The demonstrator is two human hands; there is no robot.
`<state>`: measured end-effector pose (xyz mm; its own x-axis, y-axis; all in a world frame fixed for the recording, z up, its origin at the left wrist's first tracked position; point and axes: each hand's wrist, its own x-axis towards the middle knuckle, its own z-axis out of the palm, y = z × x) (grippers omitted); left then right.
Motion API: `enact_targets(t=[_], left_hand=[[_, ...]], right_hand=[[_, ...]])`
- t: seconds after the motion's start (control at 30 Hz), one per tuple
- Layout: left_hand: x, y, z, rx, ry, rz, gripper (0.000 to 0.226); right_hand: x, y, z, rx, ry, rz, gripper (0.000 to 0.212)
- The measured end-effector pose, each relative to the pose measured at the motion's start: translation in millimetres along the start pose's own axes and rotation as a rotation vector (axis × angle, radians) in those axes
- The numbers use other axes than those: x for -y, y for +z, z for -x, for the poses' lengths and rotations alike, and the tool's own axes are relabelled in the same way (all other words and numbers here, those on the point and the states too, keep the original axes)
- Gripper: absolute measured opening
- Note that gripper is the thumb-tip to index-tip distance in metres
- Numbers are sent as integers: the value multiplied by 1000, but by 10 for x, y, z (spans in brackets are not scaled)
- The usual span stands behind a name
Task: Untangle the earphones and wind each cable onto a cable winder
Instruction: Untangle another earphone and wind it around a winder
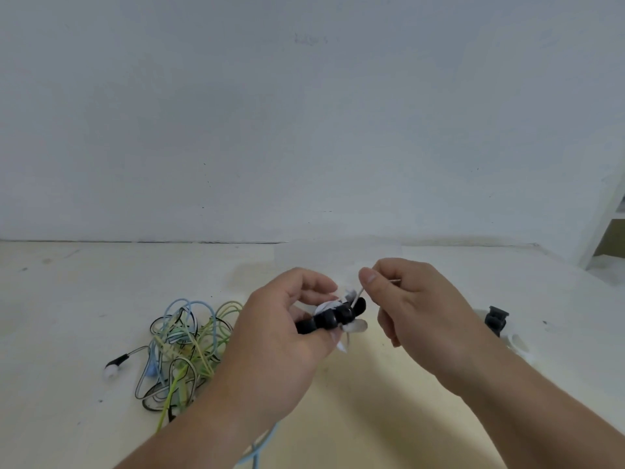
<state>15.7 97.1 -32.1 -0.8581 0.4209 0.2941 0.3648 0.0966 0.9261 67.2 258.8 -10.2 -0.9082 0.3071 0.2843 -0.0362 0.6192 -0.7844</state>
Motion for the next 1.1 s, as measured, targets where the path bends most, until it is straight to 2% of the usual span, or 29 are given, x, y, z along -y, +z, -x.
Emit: enact_targets(t=[0.17, 0.27, 0.4, 0.5, 0.63, 0.83, 0.9, 1.0, 1.1], left_hand=[[-14, 4, -34, -67, -153, 300, 27], [-5, 3, -51, -82, -218, 476, 22], [-6, -32, -69, -34, -254, 669, 30], [-26, -46, -67, 47, -256, 694, 35], [-31, -39, -54, 113, -284, 657, 46], [-13, -77, -44, 234, -263, 543, 39], [-17, -81, -27, 269, -188, 408, 33], [-14, -64, 0, 235, -28, 0, 30], [-19, -51, 16, 165, 83, -280, 38]], right_hand=[[44, -67, 13, -35, 34, -189, 40], [57, -85, 13, -18, 42, -205, 43], [-7, -86, -30, 19, 119, -172, 48], [-52, -81, -58, 40, 151, -170, 50], [-51, -91, -58, 39, 148, -159, 53], [-22, -107, -32, 96, 166, -170, 48], [-10, -108, -20, 123, 168, -182, 46], [-15, -89, -13, 134, 141, -65, 46], [-17, -64, -17, 144, 72, 43, 45]])
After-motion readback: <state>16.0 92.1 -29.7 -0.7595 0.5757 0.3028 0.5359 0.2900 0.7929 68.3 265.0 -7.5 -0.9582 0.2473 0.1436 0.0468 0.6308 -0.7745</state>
